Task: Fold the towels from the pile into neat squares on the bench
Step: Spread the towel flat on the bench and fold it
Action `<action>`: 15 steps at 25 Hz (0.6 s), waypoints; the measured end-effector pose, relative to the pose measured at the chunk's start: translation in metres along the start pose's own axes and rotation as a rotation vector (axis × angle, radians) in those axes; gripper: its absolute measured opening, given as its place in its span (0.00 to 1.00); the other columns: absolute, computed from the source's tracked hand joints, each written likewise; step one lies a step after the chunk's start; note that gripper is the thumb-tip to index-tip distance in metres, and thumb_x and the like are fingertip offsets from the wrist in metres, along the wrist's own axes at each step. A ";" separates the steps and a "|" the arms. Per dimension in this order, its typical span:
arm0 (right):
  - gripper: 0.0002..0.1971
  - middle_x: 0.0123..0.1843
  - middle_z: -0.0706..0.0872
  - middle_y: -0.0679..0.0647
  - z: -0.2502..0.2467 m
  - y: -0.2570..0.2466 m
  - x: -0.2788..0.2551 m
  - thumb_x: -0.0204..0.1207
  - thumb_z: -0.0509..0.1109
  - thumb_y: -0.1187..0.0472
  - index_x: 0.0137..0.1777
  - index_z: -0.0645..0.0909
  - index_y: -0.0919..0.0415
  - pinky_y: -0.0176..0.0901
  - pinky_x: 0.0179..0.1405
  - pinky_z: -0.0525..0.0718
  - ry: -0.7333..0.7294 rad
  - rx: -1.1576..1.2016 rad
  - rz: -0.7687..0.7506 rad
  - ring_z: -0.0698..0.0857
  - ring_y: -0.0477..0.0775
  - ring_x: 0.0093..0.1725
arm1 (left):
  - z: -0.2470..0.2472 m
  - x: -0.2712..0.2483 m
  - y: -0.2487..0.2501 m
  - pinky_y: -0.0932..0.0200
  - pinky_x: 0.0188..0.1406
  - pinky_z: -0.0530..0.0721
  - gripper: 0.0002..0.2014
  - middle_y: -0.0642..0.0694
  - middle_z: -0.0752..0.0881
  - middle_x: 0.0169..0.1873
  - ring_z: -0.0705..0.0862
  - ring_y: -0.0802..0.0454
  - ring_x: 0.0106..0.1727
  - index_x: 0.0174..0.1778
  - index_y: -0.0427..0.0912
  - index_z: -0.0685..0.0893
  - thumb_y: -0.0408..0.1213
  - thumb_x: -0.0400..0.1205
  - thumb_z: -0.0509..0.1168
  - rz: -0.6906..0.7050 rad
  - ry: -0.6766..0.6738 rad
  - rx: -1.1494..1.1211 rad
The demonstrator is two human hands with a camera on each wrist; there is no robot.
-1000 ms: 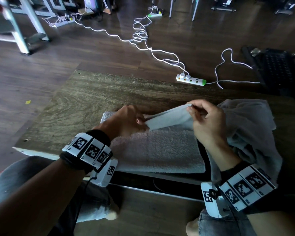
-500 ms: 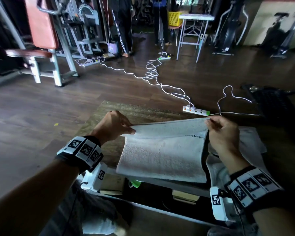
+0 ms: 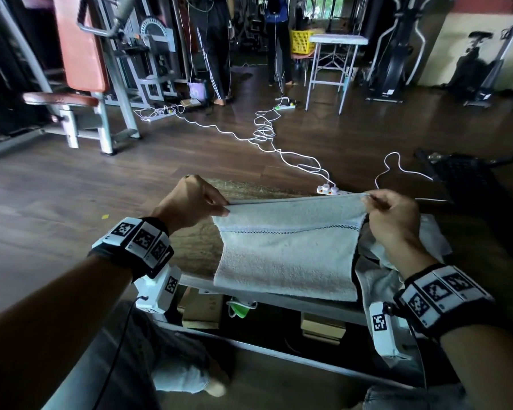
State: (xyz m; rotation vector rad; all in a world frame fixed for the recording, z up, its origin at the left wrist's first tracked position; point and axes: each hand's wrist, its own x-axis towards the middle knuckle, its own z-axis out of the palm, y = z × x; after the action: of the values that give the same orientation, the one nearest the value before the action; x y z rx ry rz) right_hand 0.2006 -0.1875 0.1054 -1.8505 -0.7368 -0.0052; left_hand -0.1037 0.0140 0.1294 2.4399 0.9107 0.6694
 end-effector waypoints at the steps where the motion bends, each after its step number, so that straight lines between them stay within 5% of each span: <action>1: 0.05 0.43 0.87 0.51 -0.001 -0.001 -0.001 0.79 0.73 0.64 0.52 0.88 0.60 0.33 0.42 0.76 -0.003 0.009 0.003 0.84 0.49 0.45 | -0.001 -0.002 0.001 0.81 0.34 0.77 0.07 0.63 0.87 0.29 0.84 0.75 0.31 0.37 0.46 0.94 0.36 0.66 0.83 0.004 -0.002 0.000; 6: 0.04 0.41 0.87 0.51 -0.006 -0.011 0.005 0.79 0.73 0.65 0.47 0.87 0.55 0.34 0.43 0.77 -0.054 0.015 -0.032 0.83 0.48 0.43 | -0.012 0.007 0.002 0.84 0.36 0.75 0.05 0.54 0.89 0.35 0.82 0.79 0.34 0.43 0.40 0.93 0.29 0.73 0.77 0.077 -0.004 0.077; 10: 0.10 0.37 0.86 0.52 -0.003 -0.030 0.037 0.81 0.70 0.67 0.38 0.82 0.55 0.48 0.45 0.88 -0.144 0.034 0.025 0.86 0.50 0.36 | -0.031 0.032 0.013 0.65 0.37 0.82 0.06 0.48 0.86 0.32 0.84 0.55 0.33 0.44 0.41 0.90 0.28 0.74 0.75 0.131 0.061 0.197; 13: 0.11 0.38 0.83 0.54 0.003 -0.058 0.063 0.83 0.65 0.71 0.40 0.79 0.60 0.32 0.33 0.87 -0.168 0.149 0.113 0.85 0.45 0.30 | -0.049 0.064 0.024 0.62 0.38 0.83 0.08 0.46 0.89 0.34 0.85 0.50 0.36 0.45 0.39 0.88 0.27 0.73 0.74 0.096 0.125 0.212; 15: 0.07 0.41 0.83 0.55 0.005 -0.078 0.081 0.83 0.64 0.73 0.45 0.80 0.63 0.33 0.39 0.88 -0.150 0.193 0.098 0.85 0.47 0.34 | -0.061 0.083 0.031 0.61 0.39 0.81 0.08 0.43 0.90 0.38 0.86 0.50 0.38 0.47 0.37 0.89 0.25 0.74 0.72 0.081 0.187 0.231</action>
State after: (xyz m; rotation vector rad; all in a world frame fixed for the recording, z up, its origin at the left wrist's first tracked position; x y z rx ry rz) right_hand 0.2265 -0.1273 0.1967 -1.7129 -0.7223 0.2619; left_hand -0.0686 0.0648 0.2179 2.6639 1.0147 0.8775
